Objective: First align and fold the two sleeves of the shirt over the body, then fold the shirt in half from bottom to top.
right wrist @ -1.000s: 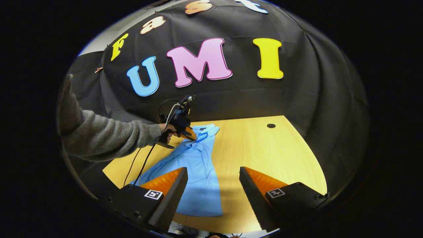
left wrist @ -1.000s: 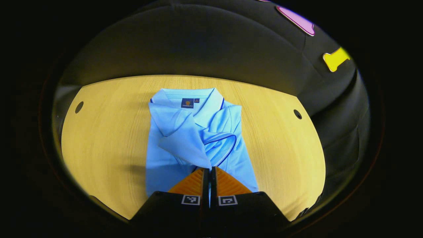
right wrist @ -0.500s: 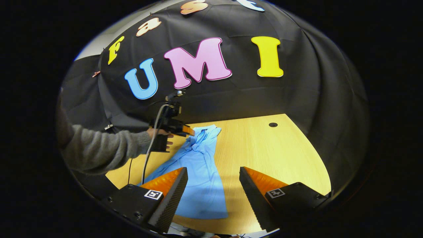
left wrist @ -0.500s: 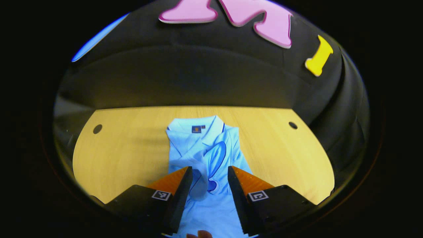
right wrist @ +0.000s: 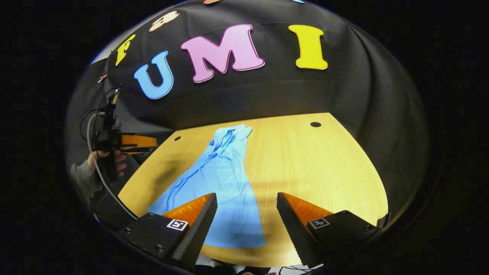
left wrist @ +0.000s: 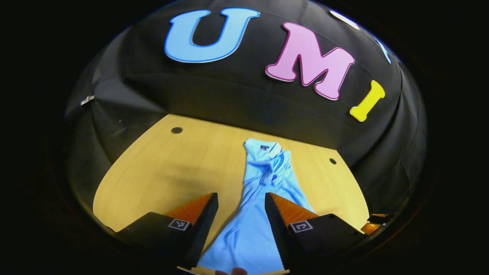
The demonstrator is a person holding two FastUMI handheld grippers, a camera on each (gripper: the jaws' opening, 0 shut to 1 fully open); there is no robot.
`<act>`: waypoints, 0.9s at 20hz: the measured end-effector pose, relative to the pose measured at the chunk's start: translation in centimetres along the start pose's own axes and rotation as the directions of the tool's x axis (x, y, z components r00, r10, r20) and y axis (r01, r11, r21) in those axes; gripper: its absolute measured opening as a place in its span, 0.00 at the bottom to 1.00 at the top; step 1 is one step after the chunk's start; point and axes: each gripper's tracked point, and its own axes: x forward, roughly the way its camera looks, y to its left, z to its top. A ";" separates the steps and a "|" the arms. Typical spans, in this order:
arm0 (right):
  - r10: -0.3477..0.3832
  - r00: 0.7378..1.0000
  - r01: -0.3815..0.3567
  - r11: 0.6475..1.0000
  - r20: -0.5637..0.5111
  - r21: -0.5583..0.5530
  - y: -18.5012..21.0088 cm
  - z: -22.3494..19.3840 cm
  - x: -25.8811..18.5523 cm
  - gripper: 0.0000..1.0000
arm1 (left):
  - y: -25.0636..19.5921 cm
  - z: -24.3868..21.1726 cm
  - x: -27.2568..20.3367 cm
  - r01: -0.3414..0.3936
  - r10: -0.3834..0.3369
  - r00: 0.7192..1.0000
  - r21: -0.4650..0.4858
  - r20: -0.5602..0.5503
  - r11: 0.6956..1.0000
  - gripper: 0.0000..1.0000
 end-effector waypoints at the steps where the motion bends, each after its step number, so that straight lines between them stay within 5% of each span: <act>1: -0.001 1.000 0.001 1.000 -0.018 -0.004 0.2 -0.7 0.1 0.98 | 1.2 -2.0 -1.1 -0.020 0.021 0.999 0.008 -0.025 1.000 0.80; 6: -0.028 0.991 0.025 0.999 -0.129 -0.021 0.4 -5.2 0.1 0.98 | 4.4 -10.5 -3.4 -0.054 0.059 0.983 0.032 -0.176 0.998 0.81; 10: -0.067 0.965 0.054 0.997 -0.252 -0.055 -0.8 -9.5 0.7 0.98 | 6.1 -16.8 -2.8 -0.064 0.092 0.939 0.094 -0.331 0.994 0.80; 18: -0.119 0.927 0.084 0.990 -0.357 -0.111 -1.3 -12.7 2.1 0.98 | 6.3 -20.6 -1.1 -0.058 0.102 0.892 0.112 -0.441 0.992 0.81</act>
